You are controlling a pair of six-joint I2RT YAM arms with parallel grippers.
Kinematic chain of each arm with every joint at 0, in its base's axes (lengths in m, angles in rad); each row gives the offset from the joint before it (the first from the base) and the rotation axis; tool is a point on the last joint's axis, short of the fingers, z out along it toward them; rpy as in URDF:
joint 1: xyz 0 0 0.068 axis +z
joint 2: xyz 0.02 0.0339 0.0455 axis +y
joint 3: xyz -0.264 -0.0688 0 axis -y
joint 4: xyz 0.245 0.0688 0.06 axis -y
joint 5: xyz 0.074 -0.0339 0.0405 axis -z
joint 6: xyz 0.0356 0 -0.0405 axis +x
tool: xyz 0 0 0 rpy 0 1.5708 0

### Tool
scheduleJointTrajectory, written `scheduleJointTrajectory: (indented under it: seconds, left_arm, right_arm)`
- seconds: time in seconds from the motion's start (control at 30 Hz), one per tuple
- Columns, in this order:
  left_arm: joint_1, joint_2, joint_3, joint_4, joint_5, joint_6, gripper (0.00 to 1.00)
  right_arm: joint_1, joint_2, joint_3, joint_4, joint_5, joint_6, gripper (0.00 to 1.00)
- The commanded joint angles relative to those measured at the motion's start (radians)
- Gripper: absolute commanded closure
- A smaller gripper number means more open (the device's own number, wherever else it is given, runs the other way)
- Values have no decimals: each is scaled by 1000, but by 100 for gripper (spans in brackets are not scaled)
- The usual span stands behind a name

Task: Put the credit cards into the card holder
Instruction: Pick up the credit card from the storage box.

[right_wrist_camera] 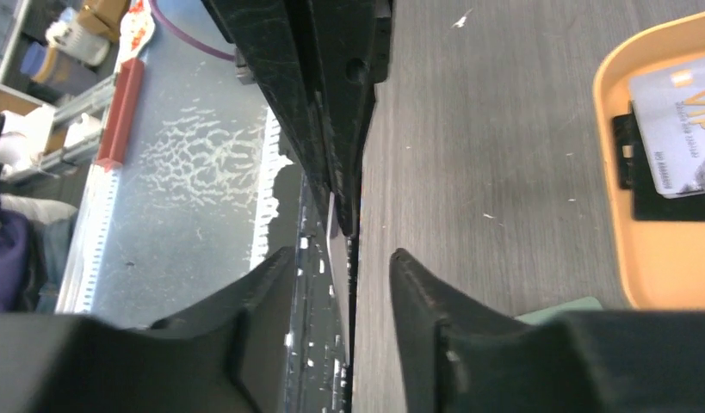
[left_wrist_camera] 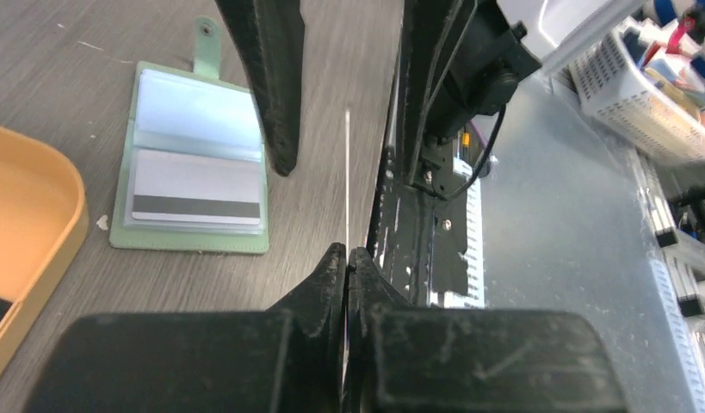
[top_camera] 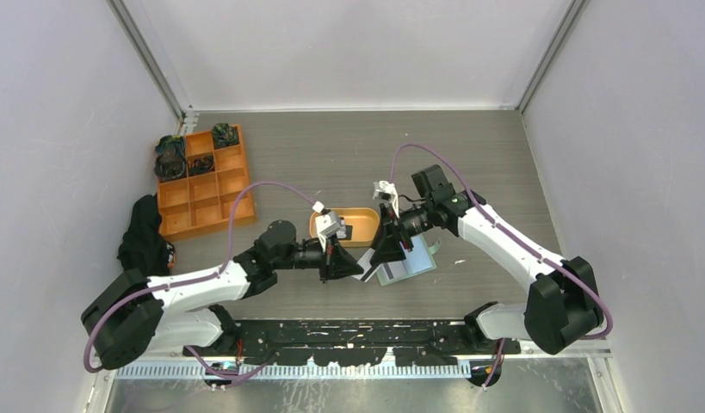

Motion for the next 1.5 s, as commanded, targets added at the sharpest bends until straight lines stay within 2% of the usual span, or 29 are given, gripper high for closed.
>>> scheduleJointTrajectory:
  seconds: [0.0, 0.1, 0.17, 0.27, 0.37, 0.57, 0.73, 0.83, 0.87, 0.9, 0.97, 1.0, 1.07, 1.23, 1.37, 1.47]
  left_arm:
    - [-5, -114, -136, 246, -187, -103, 100]
    - [-12, -166, -218, 373, -296, -190, 100]
    - [-30, -180, -230, 399, -351, -221, 100]
    - [-61, -198, -229, 430, -421, -224, 100]
    - [-75, -204, -240, 487, -485, -224, 100]
    - [-77, -148, -243, 589, -501, -243, 100]
    - [-81, -100, -232, 627, -487, -248, 100]
    - [-81, -81, -237, 652, -485, -253, 100]
    - [-81, -80, -241, 659, -488, -253, 99]
    - [-81, -81, -244, 660, -494, -255, 92]
    - [-79, -102, -259, 644, -515, -262, 67]
    - [-74, -120, -267, 627, -515, -264, 58]
    - [-57, -173, -271, 551, -498, -264, 48]
    - [4, -325, -199, 221, -368, -228, 47]
    - [25, -341, -152, 132, -284, -214, 50]
    - [31, -284, -124, 140, -233, -226, 53]
  right_arm:
    - [-62, -43, 24, 154, -17, 141, 38]
    - [-79, -75, -43, 348, -36, 321, 30]
    - [-79, -69, -72, 470, -24, 443, 31]
    - [-78, -50, -74, 496, 21, 497, 34]
    - [-71, -45, -105, 600, 15, 596, 36]
    - [-30, -44, -128, 703, -25, 649, 46]
    - [-11, -46, -130, 746, -63, 685, 66]
    - [-3, -50, -124, 746, -85, 684, 86]
    - [-3, -51, -123, 744, -94, 681, 91]
    - [-3, -51, -115, 729, -102, 666, 94]
    - [-3, -52, -88, 617, -105, 572, 98]
    - [-3, -49, -72, 539, -107, 517, 98]
    - [-3, -42, -49, 438, -110, 445, 99]
    - [1, -32, -50, 419, -133, 405, 99]
    - [4, -33, -50, 408, -143, 389, 98]
    - [8, -32, -51, 400, -145, 375, 98]
